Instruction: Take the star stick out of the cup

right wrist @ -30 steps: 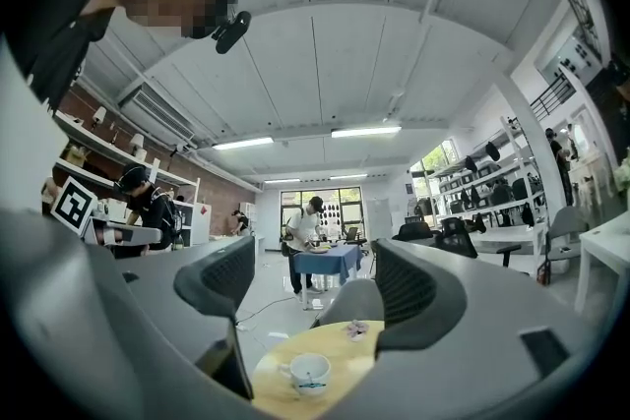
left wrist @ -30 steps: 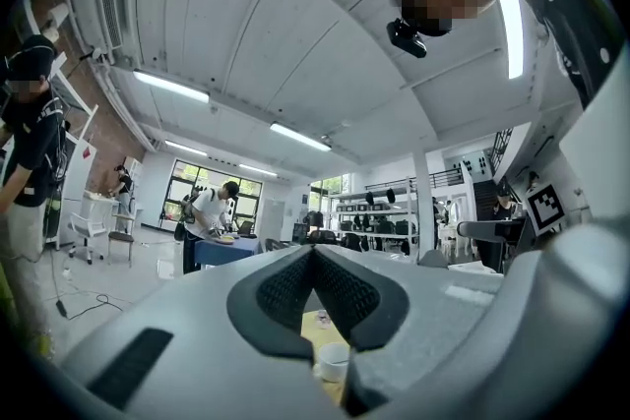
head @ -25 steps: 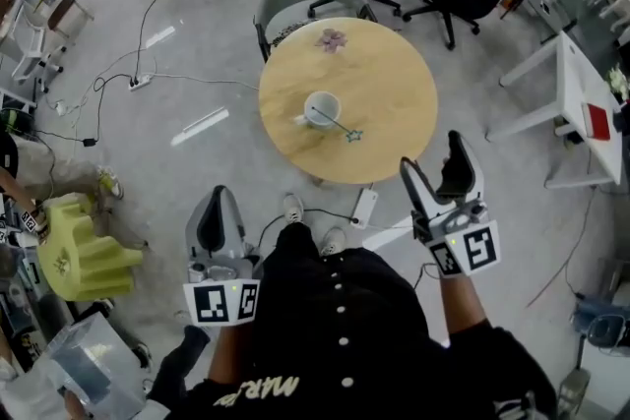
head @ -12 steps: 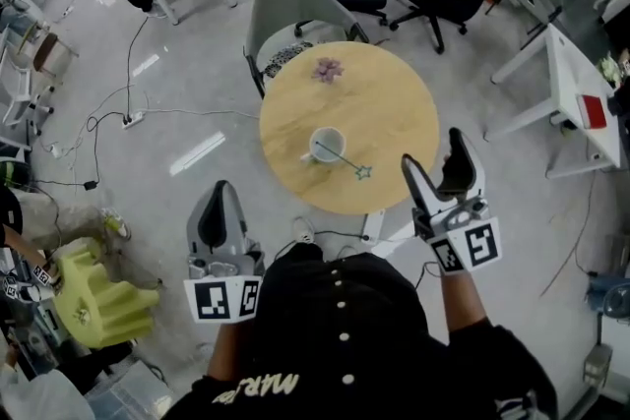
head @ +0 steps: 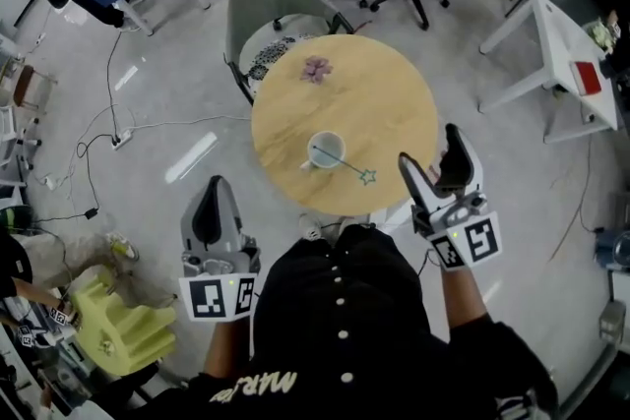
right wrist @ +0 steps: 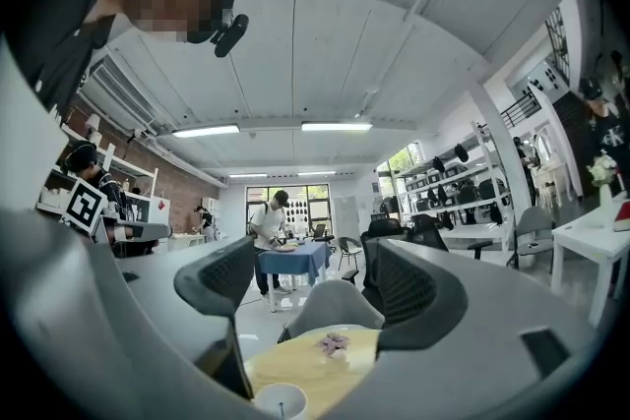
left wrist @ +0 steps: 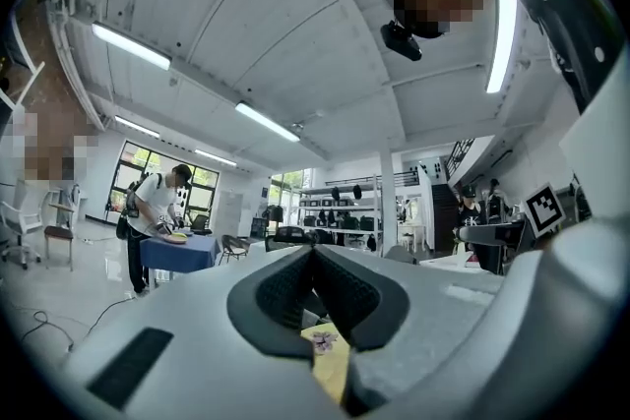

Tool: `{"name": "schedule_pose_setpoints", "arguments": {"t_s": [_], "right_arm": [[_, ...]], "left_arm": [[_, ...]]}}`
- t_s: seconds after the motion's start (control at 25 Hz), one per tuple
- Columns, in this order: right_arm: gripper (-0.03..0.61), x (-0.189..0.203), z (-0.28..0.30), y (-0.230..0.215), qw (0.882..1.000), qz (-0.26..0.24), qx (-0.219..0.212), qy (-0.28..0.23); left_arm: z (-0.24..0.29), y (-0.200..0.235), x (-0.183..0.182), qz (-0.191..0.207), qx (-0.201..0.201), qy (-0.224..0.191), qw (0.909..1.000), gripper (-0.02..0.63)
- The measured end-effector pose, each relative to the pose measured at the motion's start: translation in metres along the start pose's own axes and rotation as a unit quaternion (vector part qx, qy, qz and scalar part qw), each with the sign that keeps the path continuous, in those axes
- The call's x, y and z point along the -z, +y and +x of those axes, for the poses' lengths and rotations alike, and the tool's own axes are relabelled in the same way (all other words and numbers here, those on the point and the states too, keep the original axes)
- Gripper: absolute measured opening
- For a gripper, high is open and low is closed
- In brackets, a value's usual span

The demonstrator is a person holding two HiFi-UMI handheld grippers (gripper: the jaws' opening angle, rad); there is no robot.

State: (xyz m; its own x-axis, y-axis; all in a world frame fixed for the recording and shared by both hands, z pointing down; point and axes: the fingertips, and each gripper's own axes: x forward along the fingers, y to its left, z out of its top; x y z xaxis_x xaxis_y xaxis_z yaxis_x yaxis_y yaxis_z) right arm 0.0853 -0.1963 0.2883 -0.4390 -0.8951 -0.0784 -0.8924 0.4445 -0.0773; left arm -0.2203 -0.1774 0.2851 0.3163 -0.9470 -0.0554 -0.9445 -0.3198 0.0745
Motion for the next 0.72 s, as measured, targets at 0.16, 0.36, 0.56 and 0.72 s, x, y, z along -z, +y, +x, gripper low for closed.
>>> {"name": "schedule_pose_setpoints", "arguments": {"t_s": [0.16, 0.36, 0.56, 0.72], "right_arm": [[0.377, 0.023, 0.0, -0.013, 1.0, 0.004, -0.011, 0.026], [0.379, 0.056, 0.012, -0.022, 0.997, 0.001, -0.044, 0.057], [0.38, 0.086, 0.013, -0.026, 0.993, 0.008, -0.082, 0.084], [0.38, 0.116, 0.012, -0.022, 0.99, 0.032, -0.096, 0.1]], "left_arm": [[0.02, -0.01, 0.014, -0.005, 0.006, 0.014, 0.9999, -0.005], [0.04, -0.017, 0.022, -0.008, -0.003, 0.025, 0.9997, -0.005], [0.053, -0.028, 0.034, -0.003, -0.003, 0.042, 0.9991, -0.005], [0.057, -0.03, 0.052, -0.006, -0.009, 0.06, 0.9981, -0.005]]}}
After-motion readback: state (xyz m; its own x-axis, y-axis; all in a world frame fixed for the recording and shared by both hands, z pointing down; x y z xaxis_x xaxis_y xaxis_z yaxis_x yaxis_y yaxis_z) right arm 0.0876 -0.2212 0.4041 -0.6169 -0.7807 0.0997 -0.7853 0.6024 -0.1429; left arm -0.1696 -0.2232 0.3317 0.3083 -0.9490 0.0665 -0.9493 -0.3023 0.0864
